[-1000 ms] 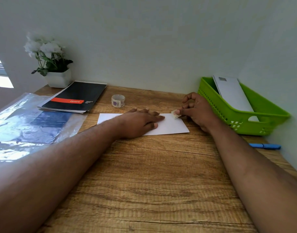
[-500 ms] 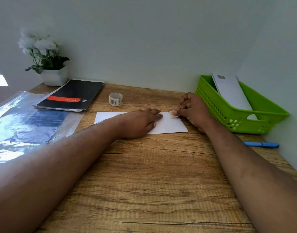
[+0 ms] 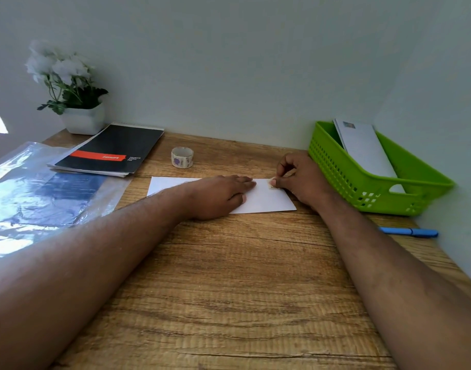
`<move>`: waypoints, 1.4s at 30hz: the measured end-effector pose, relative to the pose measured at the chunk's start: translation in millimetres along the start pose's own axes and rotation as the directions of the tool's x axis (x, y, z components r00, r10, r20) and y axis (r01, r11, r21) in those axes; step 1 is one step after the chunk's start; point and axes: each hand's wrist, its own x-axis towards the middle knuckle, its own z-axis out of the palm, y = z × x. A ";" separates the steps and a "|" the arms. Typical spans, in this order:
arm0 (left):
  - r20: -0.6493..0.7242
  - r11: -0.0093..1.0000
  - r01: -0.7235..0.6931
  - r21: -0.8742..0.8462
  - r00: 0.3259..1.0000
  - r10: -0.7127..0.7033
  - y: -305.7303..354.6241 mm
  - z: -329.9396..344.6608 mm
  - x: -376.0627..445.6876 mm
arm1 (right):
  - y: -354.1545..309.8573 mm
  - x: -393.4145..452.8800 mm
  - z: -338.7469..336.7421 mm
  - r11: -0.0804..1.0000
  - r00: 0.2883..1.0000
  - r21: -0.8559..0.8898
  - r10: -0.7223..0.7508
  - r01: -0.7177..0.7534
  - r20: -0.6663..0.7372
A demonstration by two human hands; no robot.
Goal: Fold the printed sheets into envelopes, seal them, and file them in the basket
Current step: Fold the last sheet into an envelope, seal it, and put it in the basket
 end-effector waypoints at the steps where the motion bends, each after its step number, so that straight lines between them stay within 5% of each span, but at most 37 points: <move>1: 0.000 1.000 0.000 -0.003 1.000 0.000 -0.3 0.2 0.2 | 0.4 0.6 -0.1 1.000 1.000 -0.021 -0.005 0.005 0.004; 15: 0.007 1.000 0.011 -0.025 1.000 -0.011 -3.3 0.6 2.0 | 12.3 -1.1 -14.5 0.990 0.979 -0.097 -0.081 0.101 0.189; 24: 0.040 0.994 0.007 -0.105 0.999 -0.003 -14.8 -4.9 -2.5 | 9.9 -0.3 -25.6 0.997 0.919 -0.003 0.072 -0.077 0.388; 26: 0.046 0.993 0.012 -0.115 0.999 -0.007 -14.3 -6.5 -2.2 | 5.0 -3.7 -27.8 0.996 0.936 0.067 0.034 -0.062 0.352; 30: 0.053 0.990 0.032 -0.136 0.998 -0.025 -11.9 -8.1 -2.5 | 5.4 -5.8 -21.1 0.986 0.998 0.165 -0.039 0.030 0.055; 34: 0.043 0.989 0.029 -0.144 0.999 -0.023 -11.6 -8.1 -2.5 | 2.2 -4.9 -10.2 0.995 0.979 0.036 -0.098 0.093 0.178; 42: 0.039 0.989 0.030 -0.147 0.999 -0.024 -12.8 -7.4 -1.5 | 6.2 -0.2 -6.7 0.992 0.948 0.065 -0.124 0.110 0.292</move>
